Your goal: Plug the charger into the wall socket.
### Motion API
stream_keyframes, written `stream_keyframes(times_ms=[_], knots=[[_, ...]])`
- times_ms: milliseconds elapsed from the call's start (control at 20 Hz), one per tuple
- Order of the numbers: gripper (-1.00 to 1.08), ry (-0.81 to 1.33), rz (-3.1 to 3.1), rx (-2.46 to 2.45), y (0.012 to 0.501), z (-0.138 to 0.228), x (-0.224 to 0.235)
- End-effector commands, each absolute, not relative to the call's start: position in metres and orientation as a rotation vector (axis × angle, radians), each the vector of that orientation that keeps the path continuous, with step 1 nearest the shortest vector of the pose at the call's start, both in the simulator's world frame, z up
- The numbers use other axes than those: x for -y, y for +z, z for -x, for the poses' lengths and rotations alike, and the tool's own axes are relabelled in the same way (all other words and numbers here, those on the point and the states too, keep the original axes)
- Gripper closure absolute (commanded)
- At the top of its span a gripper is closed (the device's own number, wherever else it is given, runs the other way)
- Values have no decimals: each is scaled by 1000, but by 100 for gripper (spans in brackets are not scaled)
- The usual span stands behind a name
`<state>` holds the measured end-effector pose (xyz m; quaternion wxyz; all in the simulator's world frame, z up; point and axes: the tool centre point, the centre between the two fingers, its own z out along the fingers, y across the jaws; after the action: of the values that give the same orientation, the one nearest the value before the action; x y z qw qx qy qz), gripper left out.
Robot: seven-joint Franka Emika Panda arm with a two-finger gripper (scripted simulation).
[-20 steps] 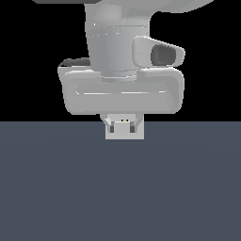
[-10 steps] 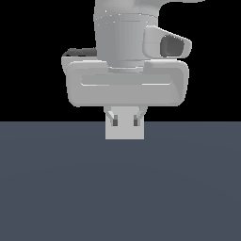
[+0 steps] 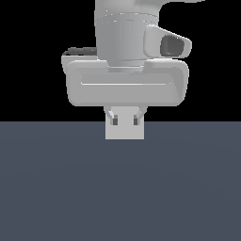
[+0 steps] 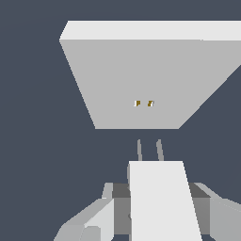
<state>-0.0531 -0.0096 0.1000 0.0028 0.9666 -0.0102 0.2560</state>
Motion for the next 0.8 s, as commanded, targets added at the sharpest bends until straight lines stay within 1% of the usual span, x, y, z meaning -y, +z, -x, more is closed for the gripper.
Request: stream_keyframes(times_ms=[0, 350, 750], knots=[[108, 803, -3031, 32, 100, 53, 10], [108, 803, -3031, 33, 100, 45, 10], [108, 805, -3031, 34, 101, 20, 10]])
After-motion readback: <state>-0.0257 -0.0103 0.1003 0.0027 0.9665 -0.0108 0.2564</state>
